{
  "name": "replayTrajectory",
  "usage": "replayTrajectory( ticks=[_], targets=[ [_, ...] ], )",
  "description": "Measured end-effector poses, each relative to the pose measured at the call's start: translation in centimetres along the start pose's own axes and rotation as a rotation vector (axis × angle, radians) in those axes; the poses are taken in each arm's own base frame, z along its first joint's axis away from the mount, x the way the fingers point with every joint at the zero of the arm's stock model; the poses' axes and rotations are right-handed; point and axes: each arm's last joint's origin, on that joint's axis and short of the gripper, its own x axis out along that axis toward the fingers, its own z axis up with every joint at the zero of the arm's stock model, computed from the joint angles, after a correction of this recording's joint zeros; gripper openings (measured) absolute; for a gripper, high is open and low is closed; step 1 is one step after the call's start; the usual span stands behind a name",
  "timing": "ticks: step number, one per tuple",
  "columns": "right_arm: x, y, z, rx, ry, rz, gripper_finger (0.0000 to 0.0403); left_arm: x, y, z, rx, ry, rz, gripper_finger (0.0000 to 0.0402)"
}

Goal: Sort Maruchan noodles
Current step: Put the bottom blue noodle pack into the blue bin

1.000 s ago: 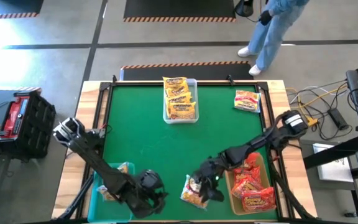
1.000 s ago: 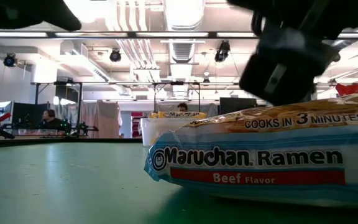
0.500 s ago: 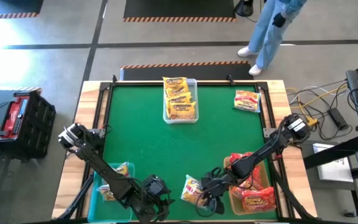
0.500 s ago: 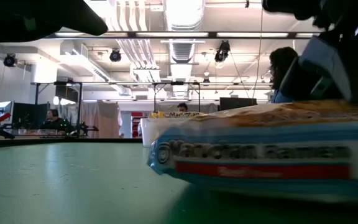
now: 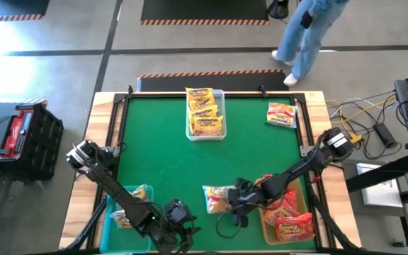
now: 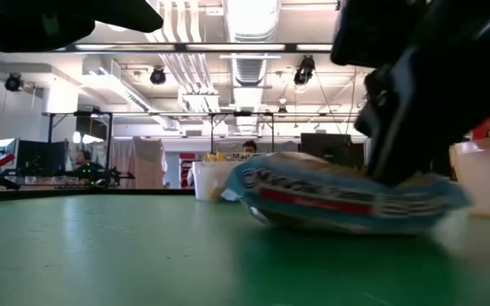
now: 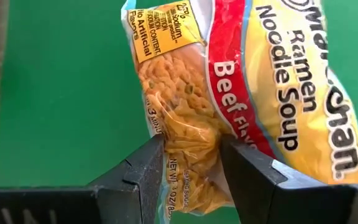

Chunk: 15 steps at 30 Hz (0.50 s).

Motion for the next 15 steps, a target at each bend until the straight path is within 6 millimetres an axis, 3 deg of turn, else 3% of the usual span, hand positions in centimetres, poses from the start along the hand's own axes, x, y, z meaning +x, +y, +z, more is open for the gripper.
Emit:
replayTrajectory(
  ticks=[6,15],
  targets=[
    [0.4,-2.9,1.5,-0.108,-0.023,-0.123,0.0151,0.1,0.1,0.3,-0.003,-0.042,0.020,0.0189],
    [-0.1,-5.7,2.2,-0.557,0.161,-0.263,0.0151,1.5,1.3,2.6,-0.042,-0.152,0.105,0.0189]
  ],
)
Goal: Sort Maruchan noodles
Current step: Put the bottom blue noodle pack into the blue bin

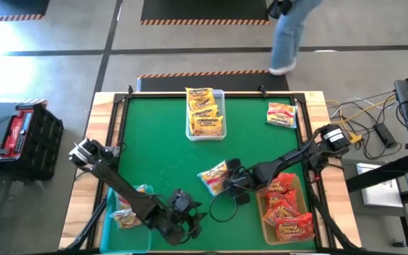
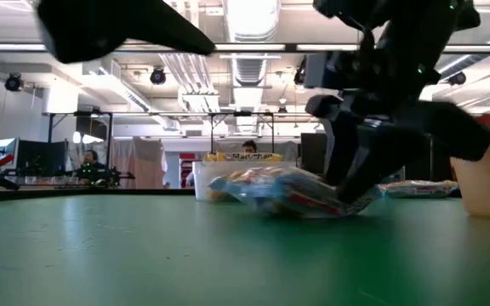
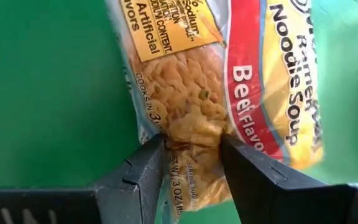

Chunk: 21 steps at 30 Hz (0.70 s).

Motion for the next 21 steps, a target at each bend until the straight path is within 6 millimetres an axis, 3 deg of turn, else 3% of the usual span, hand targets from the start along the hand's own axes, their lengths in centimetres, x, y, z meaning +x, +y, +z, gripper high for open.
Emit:
replayTrajectory(
  ticks=[3,5,9,14,21],
  targets=[
    [-1.0,-0.4,0.1,-0.159,0.093,-0.073,0.0151,1.2,0.8,1.3,-0.016,-0.017,0.044,0.0189],
    [-2.6,-0.9,1.2,-0.163,0.058,-0.054,0.0151,2.1,1.4,2.2,-0.029,-0.029,0.075,0.0189],
    [-4.5,-1.7,2.0,0.160,-0.017,0.058,0.0150,3.5,2.5,3.8,-0.057,-0.050,0.126,0.0189],
    [-4.5,-1.8,0.2,0.629,-0.056,0.077,0.0150,4.7,3.7,5.2,-0.072,-0.063,0.182,0.0189],
    [-3.2,-1.8,-2.1,1.034,-0.227,0.052,0.0150,5.7,5.2,6.3,-0.073,-0.061,0.257,0.0189]
  ],
)
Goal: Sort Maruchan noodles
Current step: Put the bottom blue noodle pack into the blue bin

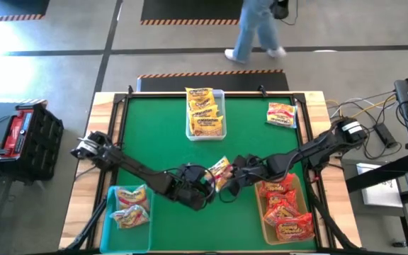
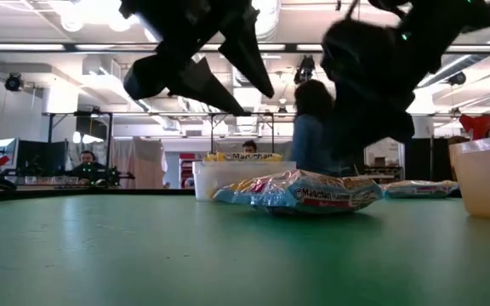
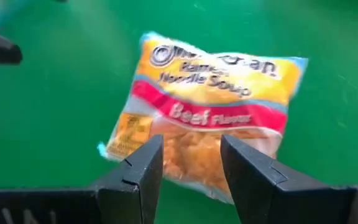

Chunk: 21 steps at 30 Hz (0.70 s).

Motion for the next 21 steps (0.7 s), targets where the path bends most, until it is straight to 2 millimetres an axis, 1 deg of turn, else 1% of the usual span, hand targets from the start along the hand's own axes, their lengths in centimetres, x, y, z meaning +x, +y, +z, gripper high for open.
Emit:
replayTrajectory(
  ticks=[3,6,8,9,12,18,19,21],
  targets=[
    [0.6,-1.5,-1.3,0.038,0.021,-0.033,0.0150,0.5,0.5,0.4,0.006,0.001,0.029,0.0189],
    [1.1,-2.6,-1.9,0.096,0.009,-0.031,0.0150,0.8,0.9,0.6,0.015,0.005,0.058,0.0189],
    [1.3,-3.2,-2.4,0.074,-0.003,-0.035,0.0150,1.0,1.1,0.8,0.023,0.008,0.077,0.0189],
    [1.5,-3.5,-2.5,0.035,-0.017,-0.038,0.0150,1.1,1.3,0.8,0.028,0.011,0.086,0.0189],
    [1.7,-4.2,-2.8,-0.158,-0.058,-0.056,0.0150,1.3,1.6,0.9,0.040,0.022,0.103,0.0189],
    [2.0,-4.6,-2.0,-0.489,-0.084,-0.053,0.0150,1.3,1.5,0.9,0.056,0.039,0.090,0.0189],
    [2.0,-4.7,-1.7,-0.518,-0.094,-0.054,0.0150,1.4,1.5,0.9,0.053,0.038,0.087,0.0189],
    [1.8,-4.8,-1.3,-0.504,-0.090,-0.056,0.0150,1.3,1.4,0.7,0.042,0.035,0.073,0.0189]
  ],
)
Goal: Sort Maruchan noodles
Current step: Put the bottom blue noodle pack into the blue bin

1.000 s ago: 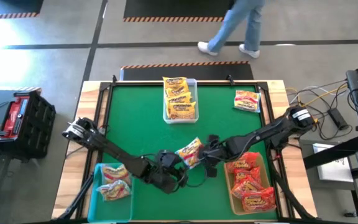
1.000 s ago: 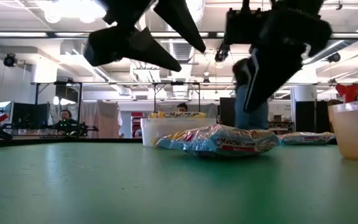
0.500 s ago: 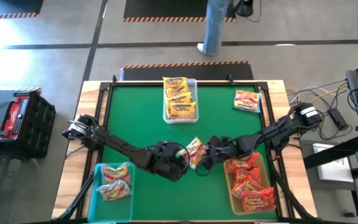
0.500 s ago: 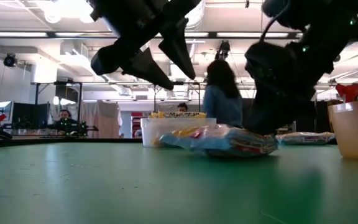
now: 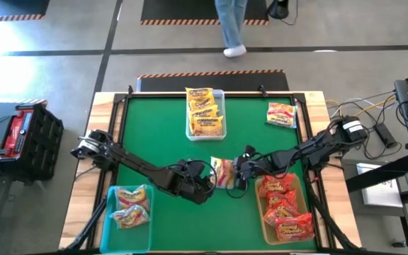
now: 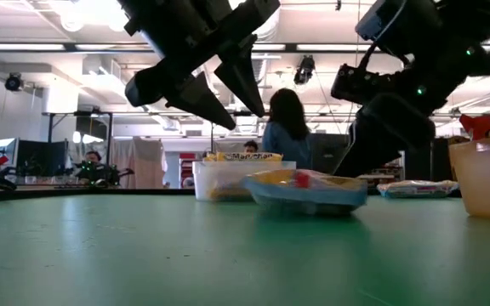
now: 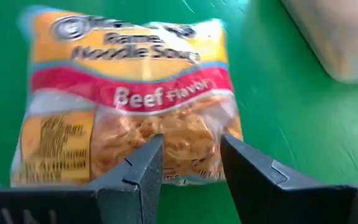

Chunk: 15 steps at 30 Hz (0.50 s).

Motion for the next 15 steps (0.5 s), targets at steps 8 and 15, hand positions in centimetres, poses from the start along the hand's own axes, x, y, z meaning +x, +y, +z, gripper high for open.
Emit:
replayTrajectory(
  ticks=[8,15],
  targets=[
    [-3.3,0.4,2.4,0.155,-0.066,0.121,0.0150,0.6,0.4,-2.3,-0.100,-0.043,-0.110,0.0189],
    [-2.2,0.3,0.7,0.119,0.000,0.094,0.0150,1.7,1.7,-3.5,-0.240,-0.109,-0.194,0.0189]
  ],
)
